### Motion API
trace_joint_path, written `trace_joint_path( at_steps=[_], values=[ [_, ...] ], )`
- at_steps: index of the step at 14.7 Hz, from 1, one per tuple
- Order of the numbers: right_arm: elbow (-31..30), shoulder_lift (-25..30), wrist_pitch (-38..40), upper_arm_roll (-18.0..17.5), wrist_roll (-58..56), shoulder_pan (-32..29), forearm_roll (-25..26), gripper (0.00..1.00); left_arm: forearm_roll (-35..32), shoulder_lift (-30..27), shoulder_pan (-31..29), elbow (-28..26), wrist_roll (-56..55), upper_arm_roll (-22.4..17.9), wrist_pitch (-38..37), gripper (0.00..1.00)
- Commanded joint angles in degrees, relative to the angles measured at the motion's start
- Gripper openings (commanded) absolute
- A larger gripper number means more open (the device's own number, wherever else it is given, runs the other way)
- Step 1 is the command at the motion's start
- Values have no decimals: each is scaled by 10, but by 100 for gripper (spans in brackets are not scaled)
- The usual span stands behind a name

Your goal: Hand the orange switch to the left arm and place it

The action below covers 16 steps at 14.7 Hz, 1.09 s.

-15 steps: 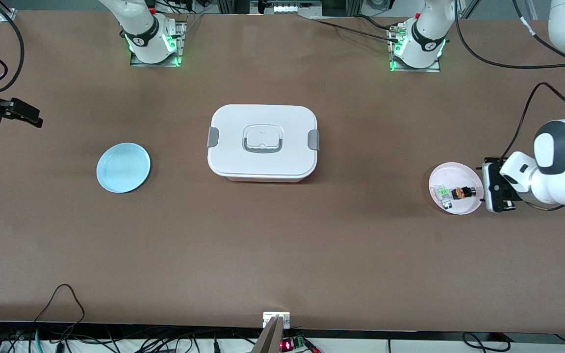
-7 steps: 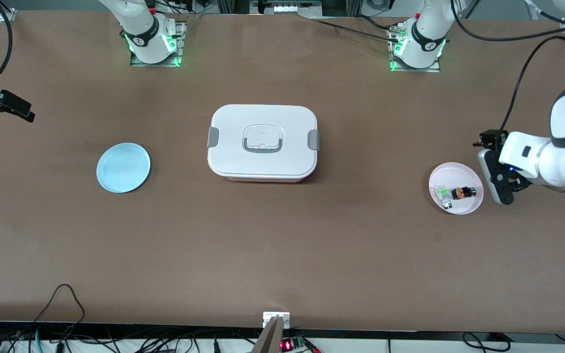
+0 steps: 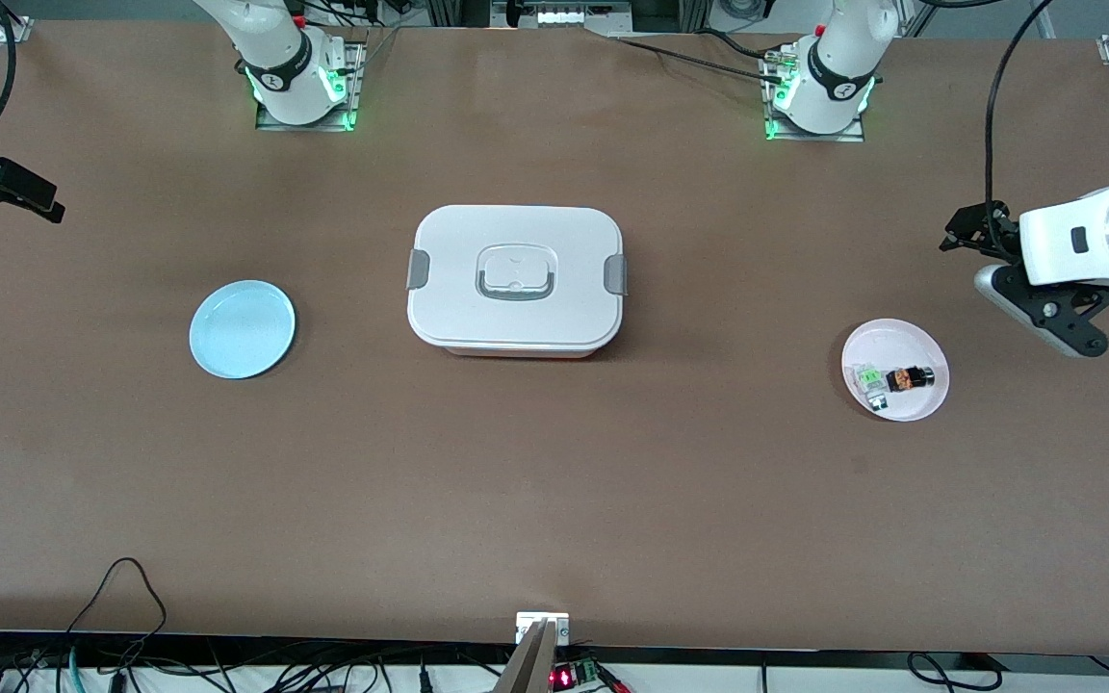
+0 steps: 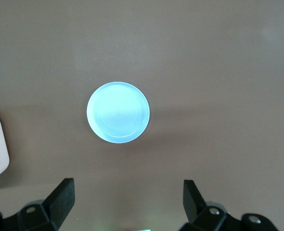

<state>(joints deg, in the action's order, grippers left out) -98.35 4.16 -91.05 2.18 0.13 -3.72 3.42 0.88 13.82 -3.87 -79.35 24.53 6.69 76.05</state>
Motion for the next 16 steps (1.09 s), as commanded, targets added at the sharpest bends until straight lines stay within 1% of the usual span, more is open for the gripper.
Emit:
trace_joint_path(
  at_steps=[1,3,5,6,7,8,9,10,13,16],
  values=[
    [3,14,21,-2,3,-1,-2,100,-2,-52,30,-54,-131,-4,15,100],
    [-13,38,28,-2,0,-1,-1,100,-34,-77,38,-86,-147,-9,60,100],
    [-35,55,19,-2,1,-1,-1,100,-41,-118,40,-143,-152,-10,130,100],
    [-36,56,19,-2,1,-1,-2,100,-40,-135,40,-170,-167,-12,160,100],
    [-38,59,19,-2,1,-1,-2,100,-37,-143,49,-186,-194,-28,187,100],
    [-39,60,20,-2,1,-1,-2,100,-35,-150,77,-198,-230,-58,199,100],
    [-40,61,21,-2,1,-1,-2,100,-30,-152,93,-199,-248,-86,203,100],
    [-41,62,20,-2,3,-1,-3,100,-24,-153,93,-198,-247,-91,206,100],
    [-36,59,21,-2,5,-1,-3,100,-29,-158,91,-199,-253,-89,206,100],
    [-36,58,23,-3,5,-1,-3,100,-31,-164,89,-197,-256,-76,207,100]
  ],
)
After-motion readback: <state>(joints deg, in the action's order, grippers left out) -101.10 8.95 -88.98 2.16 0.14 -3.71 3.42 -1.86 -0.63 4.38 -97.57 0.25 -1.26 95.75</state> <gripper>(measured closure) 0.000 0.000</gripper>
